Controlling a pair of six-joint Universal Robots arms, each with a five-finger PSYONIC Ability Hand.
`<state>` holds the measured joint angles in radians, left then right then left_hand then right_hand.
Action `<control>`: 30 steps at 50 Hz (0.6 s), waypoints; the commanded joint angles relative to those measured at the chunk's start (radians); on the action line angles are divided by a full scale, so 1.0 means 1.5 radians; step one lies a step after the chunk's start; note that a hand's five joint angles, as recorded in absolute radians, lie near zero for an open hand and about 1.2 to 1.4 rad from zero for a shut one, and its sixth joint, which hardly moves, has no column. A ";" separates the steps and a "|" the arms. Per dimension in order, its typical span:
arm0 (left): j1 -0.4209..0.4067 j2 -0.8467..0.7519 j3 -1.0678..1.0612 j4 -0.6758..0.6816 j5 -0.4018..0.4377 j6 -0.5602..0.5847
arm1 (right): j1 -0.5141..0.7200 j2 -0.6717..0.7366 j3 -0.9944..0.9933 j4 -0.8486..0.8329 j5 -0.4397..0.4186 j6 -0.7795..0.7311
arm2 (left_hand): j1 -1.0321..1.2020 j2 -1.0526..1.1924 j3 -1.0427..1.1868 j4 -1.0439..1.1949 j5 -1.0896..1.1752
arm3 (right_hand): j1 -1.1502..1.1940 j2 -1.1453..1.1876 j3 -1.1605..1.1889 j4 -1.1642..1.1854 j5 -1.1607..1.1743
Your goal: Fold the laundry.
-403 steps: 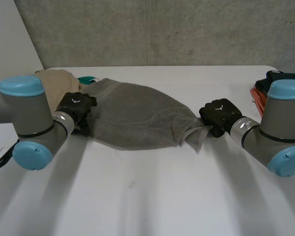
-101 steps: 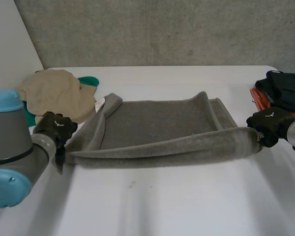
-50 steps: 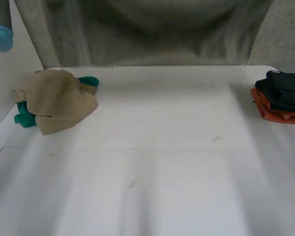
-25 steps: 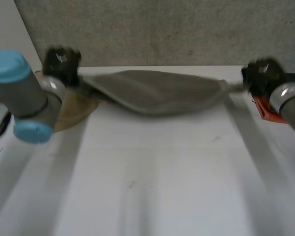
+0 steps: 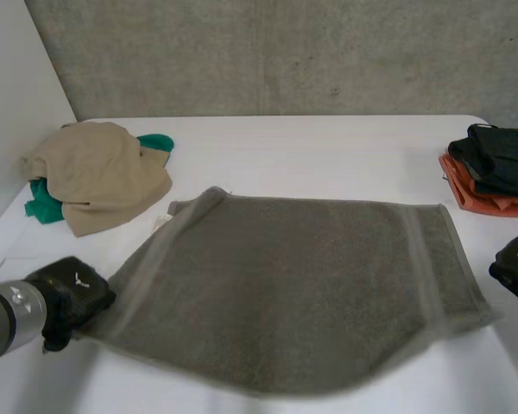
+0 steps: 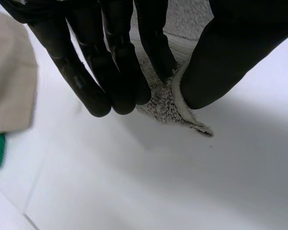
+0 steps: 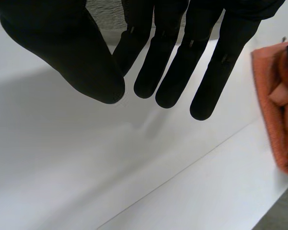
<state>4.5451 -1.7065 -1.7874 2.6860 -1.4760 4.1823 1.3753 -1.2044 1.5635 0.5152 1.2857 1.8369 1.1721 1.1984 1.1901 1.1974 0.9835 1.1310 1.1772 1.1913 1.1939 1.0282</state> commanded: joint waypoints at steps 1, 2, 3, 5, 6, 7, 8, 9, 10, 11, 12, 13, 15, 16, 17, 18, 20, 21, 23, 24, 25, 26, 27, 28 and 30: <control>-0.061 -0.083 0.148 0.085 -0.015 -0.075 | 0.054 0.062 -0.063 -0.107 -0.014 0.110 | 0.149 0.132 0.137 0.133 0.159 | 0.177 0.146 0.137 0.135 0.129; -0.069 -0.096 0.170 0.091 -0.023 -0.088 | 0.059 0.072 -0.071 -0.122 -0.014 0.120 | 0.149 0.132 0.137 0.133 0.159 | 0.177 0.146 0.137 0.135 0.129; -0.078 -0.110 0.190 0.097 -0.031 -0.101 | 0.065 0.080 -0.079 -0.137 -0.013 0.129 | 0.149 0.132 0.137 0.133 0.159 | 0.177 0.146 0.137 0.135 0.129; -0.098 -0.155 0.254 0.107 -0.055 -0.137 | 0.080 0.103 -0.103 -0.178 -0.010 0.163 | 0.149 0.132 0.137 0.133 0.159 | 0.177 0.146 0.137 0.135 0.129; -0.105 -0.168 0.276 0.107 -0.062 -0.150 | 0.084 0.108 -0.109 -0.187 -0.009 0.173 | 0.149 0.132 0.137 0.133 0.159 | 0.177 0.146 0.137 0.135 0.129; -0.112 -0.182 0.296 0.107 -0.071 -0.163 | 0.086 0.114 -0.116 -0.193 -0.009 0.182 | 0.149 0.132 0.137 0.133 0.159 | 0.177 0.146 0.137 0.135 0.129; -0.118 -0.197 0.315 0.106 -0.077 -0.172 | 0.089 0.119 -0.122 -0.197 -0.008 0.192 | 0.149 0.132 0.137 0.133 0.159 | 0.177 0.146 0.137 0.135 0.129; -0.129 -0.223 0.348 0.104 -0.093 -0.192 | 0.091 0.127 -0.130 -0.198 -0.006 0.208 | 0.149 0.132 0.137 0.133 0.159 | 0.177 0.146 0.137 0.135 0.129; -0.134 -0.235 0.362 0.099 -0.100 -0.201 | 0.092 0.128 -0.133 -0.197 -0.004 0.216 | 0.149 0.132 0.137 0.133 0.159 | 0.177 0.146 0.137 0.135 0.129; -0.139 -0.244 0.375 0.093 -0.106 -0.209 | 0.092 0.128 -0.135 -0.195 -0.004 0.223 | 0.149 0.132 0.137 0.133 0.159 | 0.177 0.146 0.137 0.135 0.129; -0.145 -0.258 0.390 0.077 -0.115 -0.223 | 0.092 0.126 -0.134 -0.191 -0.009 0.237 | 0.149 0.132 0.137 0.133 0.159 | 0.177 0.146 0.137 0.135 0.129; -0.149 -0.261 0.394 0.067 -0.119 -0.229 | 0.092 0.123 -0.132 -0.189 -0.011 0.245 | 0.149 0.132 0.137 0.133 0.159 | 0.177 0.146 0.137 0.135 0.129; -0.156 -0.260 0.400 0.052 -0.122 -0.241 | 0.092 0.114 -0.122 -0.185 -0.017 0.264 | 0.149 0.132 0.137 0.133 0.159 | 0.177 0.146 0.137 0.135 0.129; -0.165 -0.261 0.406 0.041 -0.121 -0.246 | 0.092 0.097 -0.108 -0.182 -0.025 0.289 | 0.149 0.132 0.137 0.133 0.159 | 0.018 -0.013 -0.022 -0.024 -0.030; -0.168 -0.261 0.408 0.039 -0.120 -0.248 | 0.092 0.085 -0.098 -0.179 -0.028 0.300 | 0.149 0.132 0.137 0.133 0.159 | -0.156 -0.187 -0.197 -0.198 -0.204; -0.172 -0.262 0.411 0.039 -0.120 -0.250 | 0.093 0.071 -0.087 -0.176 -0.031 0.309 | 0.149 0.132 0.137 0.133 0.159 | -0.334 -0.365 -0.375 -0.376 -0.382; -0.178 -0.266 0.420 0.044 -0.122 -0.252 | 0.103 0.021 -0.053 -0.165 -0.048 0.332 | 0.149 0.132 0.137 0.133 0.159 | -0.588 -0.618 -0.628 -0.630 -0.635; -0.179 -0.270 0.426 0.046 -0.123 -0.252 | 0.104 0.002 -0.042 -0.161 -0.055 0.337 | 0.149 0.132 0.137 0.133 0.159 | -0.612 -0.643 -0.652 -0.654 -0.660; -0.183 -0.281 0.440 0.049 -0.127 -0.254 | 0.105 -0.030 -0.026 -0.156 -0.071 0.349 | 0.149 0.132 0.137 0.133 0.159 | -0.638 -0.668 -0.678 -0.680 -0.685; -0.185 -0.293 0.456 0.049 -0.130 -0.255 | 0.107 -0.059 -0.009 -0.150 -0.087 0.360 | 0.149 0.132 0.137 0.133 0.159 | -0.638 -0.668 -0.678 -0.680 -0.685; -0.187 -0.300 0.464 0.048 -0.131 -0.254 | 0.107 -0.069 0.001 -0.148 -0.095 0.368 | 0.149 0.132 0.137 0.133 0.159 | -0.638 -0.668 -0.678 -0.680 -0.685; -0.188 -0.307 0.473 0.047 -0.134 -0.254 | 0.109 -0.083 0.011 -0.143 -0.102 0.377 | 0.149 0.132 0.137 0.133 0.159 | -0.638 -0.668 -0.678 -0.680 -0.685; -0.190 -0.313 0.481 0.045 -0.138 -0.255 | 0.111 -0.095 0.021 -0.137 -0.109 0.388 | 0.149 0.132 0.137 0.133 0.159 | -0.638 -0.668 -0.678 -0.680 -0.685; -0.192 -0.326 0.494 0.039 -0.148 -0.256 | 0.116 -0.115 0.040 -0.124 -0.122 0.412 | 0.149 0.132 0.137 0.133 0.159 | -0.638 -0.668 -0.678 -0.680 -0.685; -0.192 -0.338 0.507 0.033 -0.159 -0.257 | 0.123 -0.135 0.057 -0.112 -0.133 0.439 | 0.149 0.132 0.137 0.133 0.159 | -0.638 -0.668 -0.678 -0.680 -0.685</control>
<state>4.2644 -2.1533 -1.0954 2.7507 -1.6763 3.7973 1.5372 -1.2925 1.5588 0.2959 1.1514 2.3947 1.1721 1.1984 1.1901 1.1974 0.9835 0.2244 0.2146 0.2092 0.2209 0.0486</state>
